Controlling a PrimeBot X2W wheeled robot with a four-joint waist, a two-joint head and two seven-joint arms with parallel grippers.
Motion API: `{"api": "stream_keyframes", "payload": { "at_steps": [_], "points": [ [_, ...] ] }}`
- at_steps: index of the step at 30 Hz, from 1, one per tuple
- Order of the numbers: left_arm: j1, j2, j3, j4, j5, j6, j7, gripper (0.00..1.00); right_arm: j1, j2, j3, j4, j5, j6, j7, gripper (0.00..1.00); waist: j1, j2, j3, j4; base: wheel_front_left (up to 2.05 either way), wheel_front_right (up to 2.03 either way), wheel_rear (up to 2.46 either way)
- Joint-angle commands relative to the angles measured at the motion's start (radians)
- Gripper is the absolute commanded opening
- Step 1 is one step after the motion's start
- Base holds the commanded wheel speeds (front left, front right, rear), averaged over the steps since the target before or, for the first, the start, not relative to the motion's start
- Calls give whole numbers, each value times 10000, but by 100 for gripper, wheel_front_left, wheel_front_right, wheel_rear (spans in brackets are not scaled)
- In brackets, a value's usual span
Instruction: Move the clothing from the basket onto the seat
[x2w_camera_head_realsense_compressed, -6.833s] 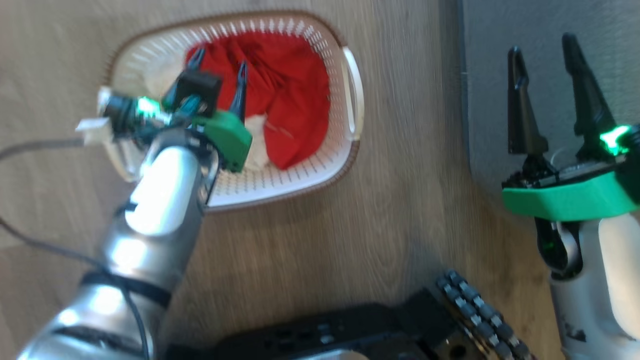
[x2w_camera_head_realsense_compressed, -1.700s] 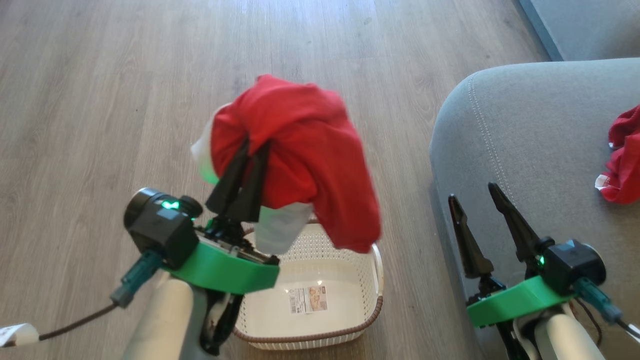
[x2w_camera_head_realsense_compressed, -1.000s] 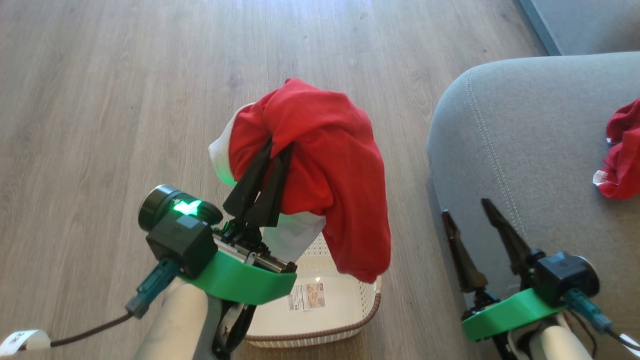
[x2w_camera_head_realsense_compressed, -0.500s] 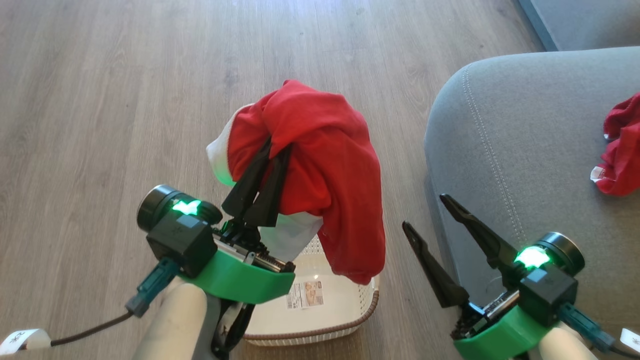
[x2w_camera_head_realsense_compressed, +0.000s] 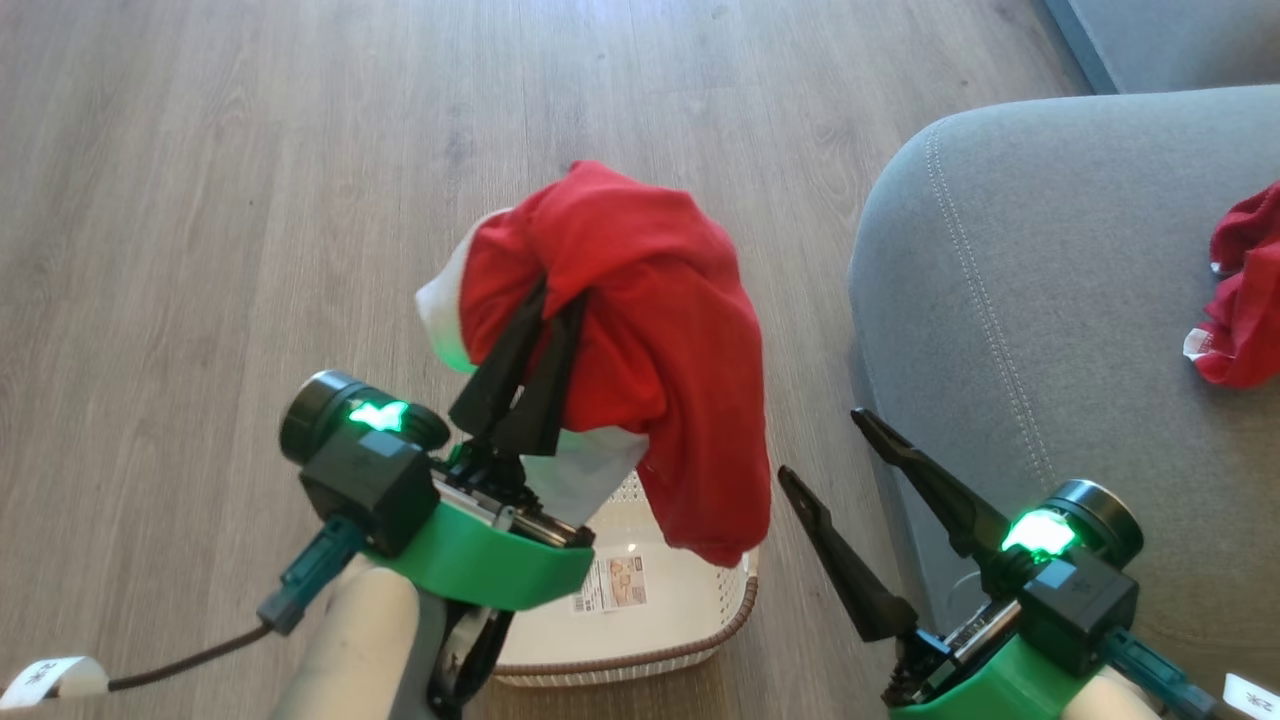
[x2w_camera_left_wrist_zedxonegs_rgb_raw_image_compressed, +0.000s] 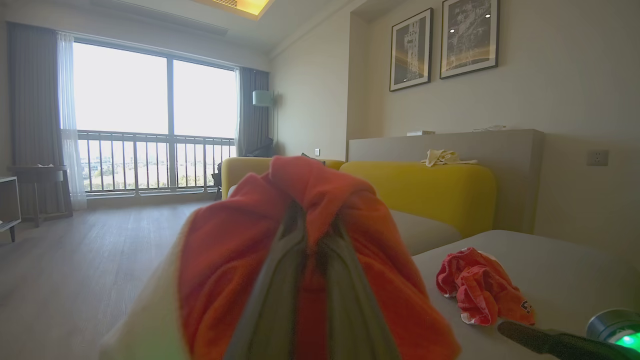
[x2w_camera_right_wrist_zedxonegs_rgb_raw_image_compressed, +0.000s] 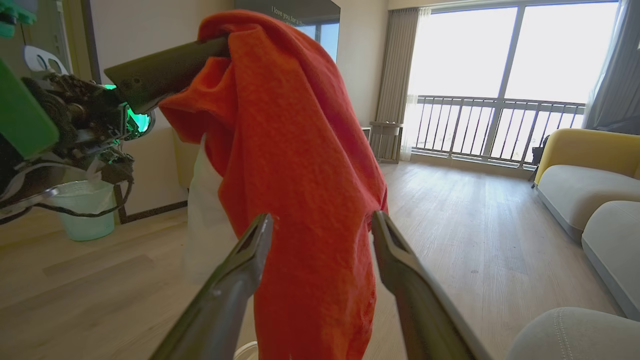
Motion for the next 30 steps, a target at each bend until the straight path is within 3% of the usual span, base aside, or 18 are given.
{"api": "stream_keyframes", "payload": {
  "at_steps": [1,19,30],
  "points": [
    [-512,74,260,-368,-6,-6,-97,0,-253,-49,175,-305,60,-2,-51,100,0,0,-6,20,0,0,0],
    [-702,74,-703,-511,-185,68,-97,0,-1583,151,1296,791,-216,-2,-51,100,0,0,25,358,0,0,0],
    [-858,74,-1305,-645,-219,61,-97,0,-2209,768,1023,1624,-575,-2,-51,100,0,0,-18,553,0,0,0]
  ]
}}
